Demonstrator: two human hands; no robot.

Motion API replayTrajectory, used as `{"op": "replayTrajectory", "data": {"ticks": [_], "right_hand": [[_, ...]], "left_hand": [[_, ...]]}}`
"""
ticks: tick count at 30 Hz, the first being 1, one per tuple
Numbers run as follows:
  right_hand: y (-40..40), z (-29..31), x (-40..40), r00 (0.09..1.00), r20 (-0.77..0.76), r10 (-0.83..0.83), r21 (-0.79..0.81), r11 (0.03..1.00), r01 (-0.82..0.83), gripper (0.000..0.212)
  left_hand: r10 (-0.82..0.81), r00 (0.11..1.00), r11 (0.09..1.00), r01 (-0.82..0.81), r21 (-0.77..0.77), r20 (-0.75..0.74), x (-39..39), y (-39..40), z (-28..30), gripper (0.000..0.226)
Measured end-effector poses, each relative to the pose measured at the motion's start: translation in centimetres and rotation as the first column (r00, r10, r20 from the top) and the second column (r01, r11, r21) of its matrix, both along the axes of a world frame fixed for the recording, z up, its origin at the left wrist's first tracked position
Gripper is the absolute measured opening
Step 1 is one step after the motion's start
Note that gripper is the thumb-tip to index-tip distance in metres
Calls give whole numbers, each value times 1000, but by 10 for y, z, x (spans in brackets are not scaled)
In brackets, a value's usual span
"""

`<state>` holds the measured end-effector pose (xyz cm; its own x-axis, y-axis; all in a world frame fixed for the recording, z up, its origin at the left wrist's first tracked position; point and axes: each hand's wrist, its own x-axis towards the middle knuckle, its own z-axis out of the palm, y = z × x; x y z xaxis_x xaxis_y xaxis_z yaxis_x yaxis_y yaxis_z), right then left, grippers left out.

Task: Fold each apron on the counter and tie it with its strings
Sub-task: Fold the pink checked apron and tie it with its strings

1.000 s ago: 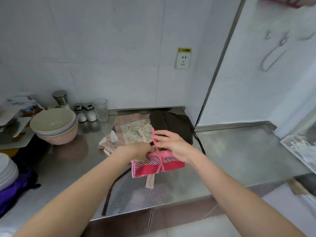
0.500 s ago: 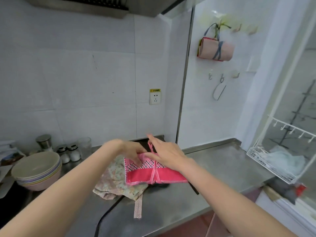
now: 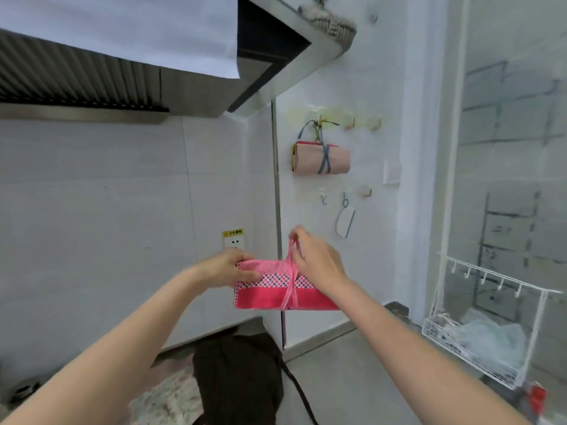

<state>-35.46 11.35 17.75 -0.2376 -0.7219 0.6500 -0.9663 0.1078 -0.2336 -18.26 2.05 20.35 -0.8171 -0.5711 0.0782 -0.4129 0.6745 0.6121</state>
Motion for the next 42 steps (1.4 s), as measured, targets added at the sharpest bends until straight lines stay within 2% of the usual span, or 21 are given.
{"op": "replayTrajectory", "data": {"ticks": [2,5,9,12,14,18,20,22,23,25,26,27,30,34,38,42], "right_hand": [[-9,27,-41,992,-19,-121,-99,988,119,18],[-21,73,-114,975,-38,-219,-185,960,209,18],[-35,134,-194,976,-60,-209,-287,940,184,17],[-49,172,-243,967,-105,-231,-299,935,191,20],[-63,195,-277,986,-58,-156,-322,938,129,23],[-84,224,-322,979,125,162,-470,879,-85,25],[-90,230,-331,953,179,244,-530,840,-115,21],[-101,235,-339,925,234,300,-568,814,-120,17],[-108,237,-344,895,278,348,-593,795,-125,17],[-123,242,-355,765,411,496,-648,749,-137,20],[-130,246,-362,693,465,551,-670,731,-131,23],[-136,248,-369,658,490,572,-681,723,-120,25],[-153,257,-384,733,469,493,-674,736,-64,21],[-174,266,-395,815,440,377,-623,782,-25,13],[-191,271,-398,845,395,361,-574,815,-80,14],[-192,277,-403,830,409,380,-497,855,-146,16]], "left_hand": [[-14,997,1000,12,-24,-79,-44,0,22,13],[-43,982,997,32,-64,-186,-123,-4,55,2],[-49,960,995,24,-92,-275,-204,-14,100,5],[-36,951,993,-1,-119,-307,-254,-19,132,12],[-20,943,989,-31,-147,-334,-284,-26,150,15],[28,952,984,-80,-160,-304,-324,-42,170,13],[31,951,984,-84,-160,-307,-339,-46,174,14],[45,949,972,-114,-206,-311,-359,-50,180,5],[57,947,966,-133,-223,-317,-368,-52,182,8],[96,937,958,-179,-224,-336,-384,-56,188,16],[128,929,957,-208,-204,-348,-392,-63,191,12],[156,919,960,-227,-161,-361,-397,-66,192,6],[226,887,963,-267,-48,-403,-412,-76,199,18],[254,878,960,-278,-1,-406,-431,-83,205,25],[257,875,947,-312,-73,-411,-438,-95,208,27],[246,867,951,-302,-65,-433,-437,-106,203,22]]}}
